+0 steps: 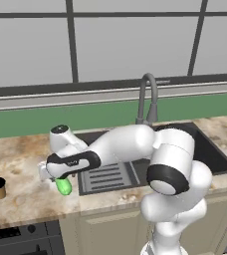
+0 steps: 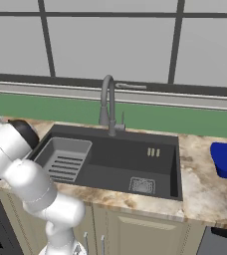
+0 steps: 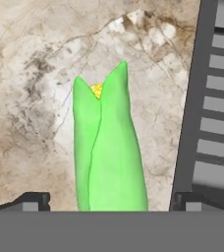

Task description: Pick up all produce items and place them in the sink. Turn on the sink faucet to wash them. Then turn the sink off and put them in the tray.

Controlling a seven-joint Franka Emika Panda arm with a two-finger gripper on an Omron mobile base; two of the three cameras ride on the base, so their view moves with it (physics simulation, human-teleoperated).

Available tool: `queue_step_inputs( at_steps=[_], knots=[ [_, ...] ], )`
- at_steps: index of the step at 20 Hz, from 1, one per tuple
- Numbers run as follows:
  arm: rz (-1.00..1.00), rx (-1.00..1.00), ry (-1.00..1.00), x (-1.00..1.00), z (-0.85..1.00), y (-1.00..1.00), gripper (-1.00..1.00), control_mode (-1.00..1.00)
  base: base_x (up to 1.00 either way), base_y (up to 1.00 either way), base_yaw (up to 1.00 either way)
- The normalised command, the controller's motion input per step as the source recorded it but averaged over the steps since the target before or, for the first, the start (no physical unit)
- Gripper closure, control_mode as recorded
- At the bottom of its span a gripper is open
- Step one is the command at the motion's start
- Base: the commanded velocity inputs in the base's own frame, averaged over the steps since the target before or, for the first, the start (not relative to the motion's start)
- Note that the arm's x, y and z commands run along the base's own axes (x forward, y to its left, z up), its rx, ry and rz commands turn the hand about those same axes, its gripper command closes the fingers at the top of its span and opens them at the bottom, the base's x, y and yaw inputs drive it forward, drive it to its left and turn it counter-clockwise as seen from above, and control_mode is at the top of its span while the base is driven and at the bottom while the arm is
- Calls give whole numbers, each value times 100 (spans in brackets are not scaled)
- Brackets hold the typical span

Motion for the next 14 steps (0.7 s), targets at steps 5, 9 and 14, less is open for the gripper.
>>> queue_step_inputs(
  at_steps=[5, 9, 14],
  knots=[
    [-4, -1, 0, 19, -23, 0, -100, -100, 0, 0, 0],
    [-2, 0, 0, 14, -14, 1, -100, -100, 0, 0, 0],
    [-2, 0, 2, 16, -19, 12, -100, -100, 0, 0, 0]
  ],
)
